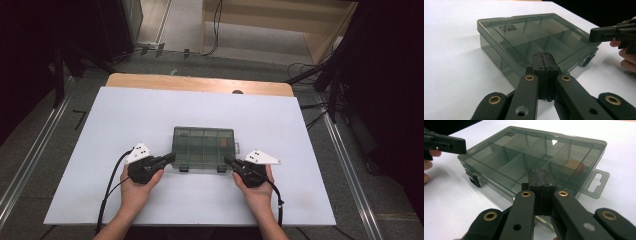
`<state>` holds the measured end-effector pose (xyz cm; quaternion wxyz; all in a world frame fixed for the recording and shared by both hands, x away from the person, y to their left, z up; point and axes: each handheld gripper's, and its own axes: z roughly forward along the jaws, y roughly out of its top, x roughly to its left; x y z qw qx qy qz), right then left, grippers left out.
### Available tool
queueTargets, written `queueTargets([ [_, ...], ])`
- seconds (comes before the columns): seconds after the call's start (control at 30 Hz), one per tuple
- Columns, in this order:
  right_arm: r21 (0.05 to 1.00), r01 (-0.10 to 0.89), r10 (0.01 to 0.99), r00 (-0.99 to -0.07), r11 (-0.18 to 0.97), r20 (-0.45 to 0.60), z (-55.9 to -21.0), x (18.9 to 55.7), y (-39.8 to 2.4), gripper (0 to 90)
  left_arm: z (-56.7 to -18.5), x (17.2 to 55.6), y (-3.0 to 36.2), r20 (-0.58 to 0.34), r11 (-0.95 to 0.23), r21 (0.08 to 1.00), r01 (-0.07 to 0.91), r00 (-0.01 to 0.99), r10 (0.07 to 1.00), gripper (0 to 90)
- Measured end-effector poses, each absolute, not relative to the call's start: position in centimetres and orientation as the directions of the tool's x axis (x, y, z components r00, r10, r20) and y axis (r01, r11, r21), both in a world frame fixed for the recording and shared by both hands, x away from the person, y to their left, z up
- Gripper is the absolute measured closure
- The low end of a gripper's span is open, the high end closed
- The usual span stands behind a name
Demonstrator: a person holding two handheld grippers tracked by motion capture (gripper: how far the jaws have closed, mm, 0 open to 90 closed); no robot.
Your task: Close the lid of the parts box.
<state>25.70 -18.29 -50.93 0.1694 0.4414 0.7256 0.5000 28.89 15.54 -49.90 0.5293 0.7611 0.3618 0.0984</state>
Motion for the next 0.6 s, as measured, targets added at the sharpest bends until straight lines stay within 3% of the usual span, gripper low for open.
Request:
queueTargets([
  [0.13, 0.873, 0.477, 0.806, -0.554, 0.101, 0.209, -50.9, 25.8, -18.4, 84.1, -50.0, 28.8, 15.5, -0.24, -0.168, 0.88, 0.444, 0.721, 0.65, 89.3],
  [0.23, 0.87, 0.483, 0.788, -0.57, 0.095, 0.231, -50.8, 25.8, -18.5, 74.2, -49.8, 28.4, 15.3, -0.199, -0.188, 0.89, 0.415, 0.727, 0.657, 76.4],
  [0.53, 0.889, 0.454, 0.763, -0.596, 0.063, 0.25, -50.1, 25.5, -19.0, 27.5, -49.0, 27.8, 16.3, -0.207, -0.174, 0.902, 0.395, 0.749, 0.629, 31.1],
  [0.6, 0.89, 0.451, 0.763, -0.597, 0.062, 0.249, -50.0, 25.5, -19.3, 12.1, -48.9, 27.9, 17.0, -0.222, -0.166, 0.902, 0.398, 0.759, 0.612, 22.9],
])
